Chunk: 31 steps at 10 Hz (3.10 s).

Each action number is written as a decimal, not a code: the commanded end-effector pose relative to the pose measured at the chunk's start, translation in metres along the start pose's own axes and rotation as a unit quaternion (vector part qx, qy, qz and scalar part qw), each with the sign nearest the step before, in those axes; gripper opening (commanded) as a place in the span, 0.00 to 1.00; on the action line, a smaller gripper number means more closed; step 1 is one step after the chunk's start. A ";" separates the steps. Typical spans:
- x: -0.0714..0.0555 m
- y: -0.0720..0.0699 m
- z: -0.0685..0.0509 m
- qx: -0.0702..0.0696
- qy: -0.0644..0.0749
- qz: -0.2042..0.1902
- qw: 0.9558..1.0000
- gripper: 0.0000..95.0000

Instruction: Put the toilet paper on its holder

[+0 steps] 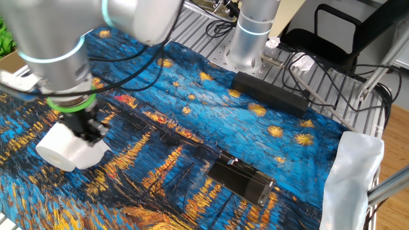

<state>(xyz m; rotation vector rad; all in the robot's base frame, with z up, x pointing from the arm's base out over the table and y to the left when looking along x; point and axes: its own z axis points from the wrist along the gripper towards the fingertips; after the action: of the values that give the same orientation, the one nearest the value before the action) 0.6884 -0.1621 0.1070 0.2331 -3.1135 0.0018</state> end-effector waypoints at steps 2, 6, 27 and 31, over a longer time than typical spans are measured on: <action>-0.003 -0.013 0.003 0.003 -0.002 -0.011 1.000 0.00; -0.007 -0.032 0.008 0.003 -0.003 -0.022 1.000 0.00; -0.008 -0.043 0.010 0.004 0.003 0.049 0.999 0.20; -0.008 -0.043 0.010 0.002 0.014 0.075 0.997 0.40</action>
<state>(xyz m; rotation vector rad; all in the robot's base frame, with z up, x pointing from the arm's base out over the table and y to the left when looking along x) 0.7015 -0.2026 0.0979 -0.0118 -3.0940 0.0166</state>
